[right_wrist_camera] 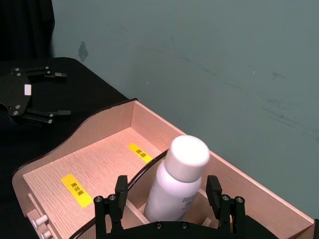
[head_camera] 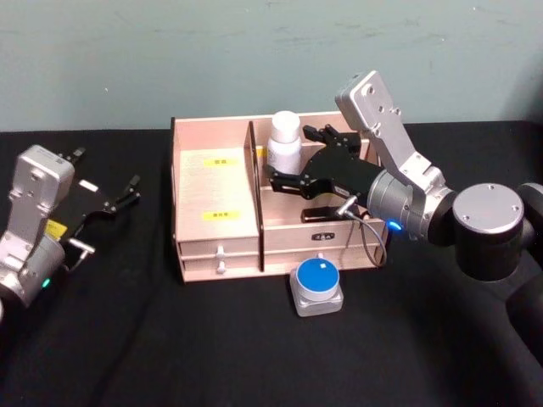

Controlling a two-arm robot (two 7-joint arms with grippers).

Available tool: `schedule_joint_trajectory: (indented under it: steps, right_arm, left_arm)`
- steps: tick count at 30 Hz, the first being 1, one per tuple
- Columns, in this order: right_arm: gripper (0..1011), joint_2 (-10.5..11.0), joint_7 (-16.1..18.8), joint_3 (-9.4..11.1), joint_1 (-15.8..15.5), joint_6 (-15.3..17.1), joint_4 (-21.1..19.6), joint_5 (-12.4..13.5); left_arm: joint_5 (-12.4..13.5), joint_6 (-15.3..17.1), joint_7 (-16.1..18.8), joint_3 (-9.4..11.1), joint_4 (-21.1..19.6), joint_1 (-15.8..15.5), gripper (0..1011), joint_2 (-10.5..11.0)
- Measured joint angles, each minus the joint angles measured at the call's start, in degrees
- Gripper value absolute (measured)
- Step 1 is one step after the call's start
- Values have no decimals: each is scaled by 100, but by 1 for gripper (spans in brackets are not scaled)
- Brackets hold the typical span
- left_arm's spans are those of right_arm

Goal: Pick up the facial cleanser and watermelon frost from the table and place them into the tiered storage box.

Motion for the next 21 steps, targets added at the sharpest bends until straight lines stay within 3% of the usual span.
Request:
schedule_joint_trajectory:
  steps: [11,15,21]
  right_arm:
    - [1002,118,-51,136,-83,31,-413,-30]
    - [1002,253,-75,216,-181,169,-750,-68]
    - [1002,609,-50,421,-600,419,-1548,-54]
  left_arm:
    - [0,0,0,0,0,0,1001,0]
    - [0,0,0,0,0,0,1001,0]
    - [0,0,0,0,0,0,1001,0]
